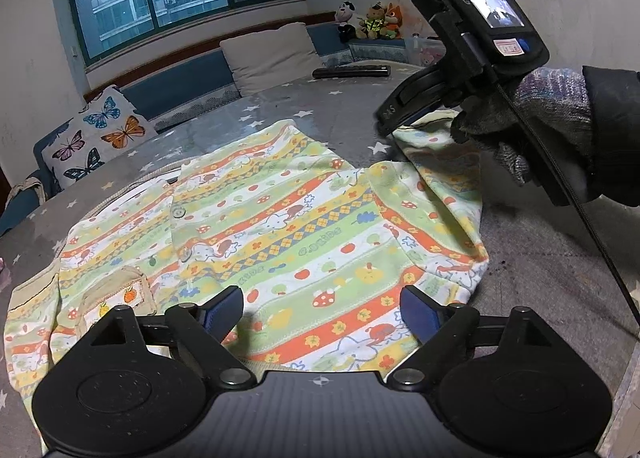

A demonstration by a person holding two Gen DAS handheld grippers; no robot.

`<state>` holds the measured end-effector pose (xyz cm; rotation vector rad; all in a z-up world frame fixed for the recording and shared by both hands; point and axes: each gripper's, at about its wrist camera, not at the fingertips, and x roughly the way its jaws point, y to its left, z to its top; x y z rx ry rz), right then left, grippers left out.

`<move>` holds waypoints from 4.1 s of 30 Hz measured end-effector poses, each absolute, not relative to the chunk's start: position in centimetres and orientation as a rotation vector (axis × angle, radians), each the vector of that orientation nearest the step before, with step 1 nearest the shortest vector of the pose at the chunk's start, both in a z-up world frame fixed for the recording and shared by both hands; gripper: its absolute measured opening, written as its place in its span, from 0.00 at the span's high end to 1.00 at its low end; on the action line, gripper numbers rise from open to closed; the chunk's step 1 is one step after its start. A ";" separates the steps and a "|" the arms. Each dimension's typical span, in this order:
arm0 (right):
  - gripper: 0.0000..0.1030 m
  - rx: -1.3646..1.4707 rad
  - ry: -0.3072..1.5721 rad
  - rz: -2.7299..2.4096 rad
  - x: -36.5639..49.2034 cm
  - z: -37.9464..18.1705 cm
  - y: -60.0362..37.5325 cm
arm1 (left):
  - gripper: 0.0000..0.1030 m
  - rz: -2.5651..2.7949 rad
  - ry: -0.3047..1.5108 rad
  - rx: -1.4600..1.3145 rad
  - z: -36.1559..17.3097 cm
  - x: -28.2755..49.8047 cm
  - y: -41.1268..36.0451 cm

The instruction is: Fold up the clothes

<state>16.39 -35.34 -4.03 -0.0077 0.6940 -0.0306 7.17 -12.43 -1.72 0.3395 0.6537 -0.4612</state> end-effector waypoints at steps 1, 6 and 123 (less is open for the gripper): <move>0.91 -0.006 0.685 -0.035 16.0 -3.8 -35.6 | 0.12 -0.460 0.654 0.339 -1.7 7.2 -12.4; 0.97 0.005 0.641 -0.055 14.1 -2.4 -36.8 | 0.11 -0.457 0.654 0.342 -1.7 7.1 -12.4; 0.17 -0.179 0.672 0.563 10.8 -5.2 -20.4 | 0.46 0.080 0.723 -0.004 1.1 21.3 7.1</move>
